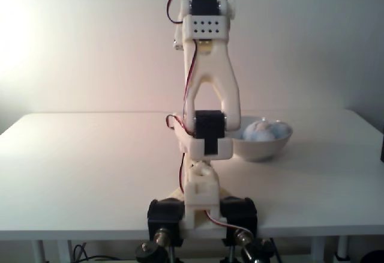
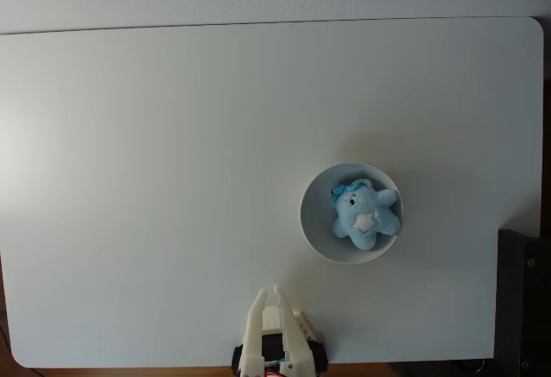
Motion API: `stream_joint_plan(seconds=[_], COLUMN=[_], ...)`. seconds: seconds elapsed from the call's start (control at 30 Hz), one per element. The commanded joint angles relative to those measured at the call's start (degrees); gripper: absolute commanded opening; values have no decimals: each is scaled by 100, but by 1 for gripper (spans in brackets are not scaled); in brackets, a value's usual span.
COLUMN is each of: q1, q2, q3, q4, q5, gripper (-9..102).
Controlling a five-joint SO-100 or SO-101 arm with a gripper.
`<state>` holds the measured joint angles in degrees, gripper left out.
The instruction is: Grasp a skyblue doll and put it into the bowl.
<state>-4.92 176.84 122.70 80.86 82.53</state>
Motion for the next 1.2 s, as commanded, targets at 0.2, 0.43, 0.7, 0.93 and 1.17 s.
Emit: stream_joint_plan(seconds=[0.2,0.43,0.7,0.93,1.17], q1=[53,53,62,70,79], q2=[1854,1828,1828,1819,1811], q3=[2188,3015,4324,4983,5150], q4=[-79,-747,-1327,-1257,-580], q5=[26,26,26,-70,-79], gripper=[2,2,2,2,2])
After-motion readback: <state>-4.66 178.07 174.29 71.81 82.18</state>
